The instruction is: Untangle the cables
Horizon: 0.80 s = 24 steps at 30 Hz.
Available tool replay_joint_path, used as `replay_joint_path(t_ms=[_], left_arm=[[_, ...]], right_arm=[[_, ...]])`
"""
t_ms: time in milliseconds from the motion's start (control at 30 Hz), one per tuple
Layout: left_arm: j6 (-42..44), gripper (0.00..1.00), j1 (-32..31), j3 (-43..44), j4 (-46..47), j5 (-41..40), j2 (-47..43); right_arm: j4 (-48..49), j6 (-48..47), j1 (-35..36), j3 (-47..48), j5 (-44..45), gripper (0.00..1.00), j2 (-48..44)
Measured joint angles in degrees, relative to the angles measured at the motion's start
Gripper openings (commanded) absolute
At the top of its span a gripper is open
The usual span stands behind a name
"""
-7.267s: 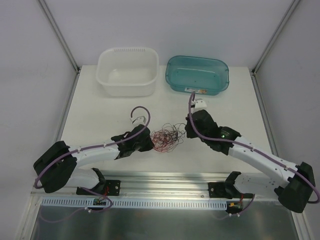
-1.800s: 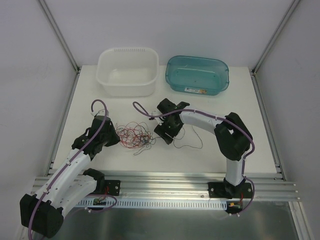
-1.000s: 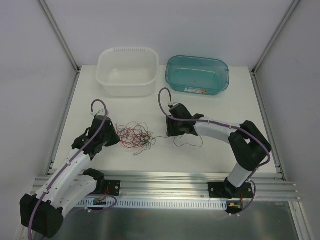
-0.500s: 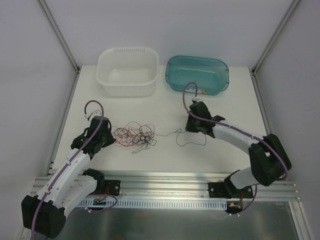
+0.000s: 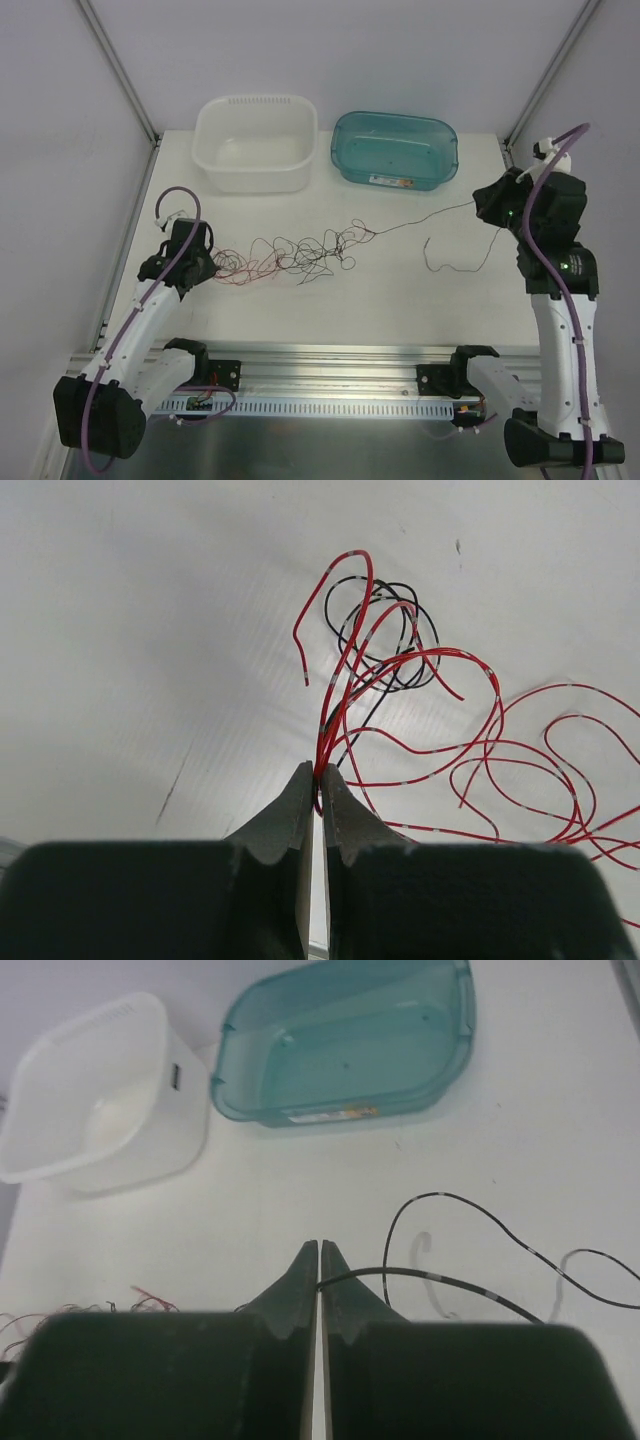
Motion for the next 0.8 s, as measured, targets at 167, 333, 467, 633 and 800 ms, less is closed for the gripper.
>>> replay_joint_path(t_ms=[167,333,467,633,800], left_arm=[[2.8,0.0,2.27,2.75,-0.37,-1.2,4.66],[4.81,0.0,6.78,4.57,-0.48,-1.44,9.81],[6.58,0.0,9.42,6.45,-0.42,-1.33,12.94],[8.02,0.0,14.95,7.72,0.48,-0.79,16.96],[8.94,0.0,18.8,7.72,1.25,2.05,17.49]], right_arm=[[-2.47,-0.31,-1.29,9.64,-11.08,0.01,-0.09],[-3.21,0.44,-2.97,17.05,-17.49,0.01,1.62],[-1.53,2.91,-4.07,20.65,-22.49,0.01,2.78],[1.09,5.68,-4.98,28.76,-25.66,0.01,6.78],[4.15,6.64,-5.73,30.42,-25.57,0.01,7.21]])
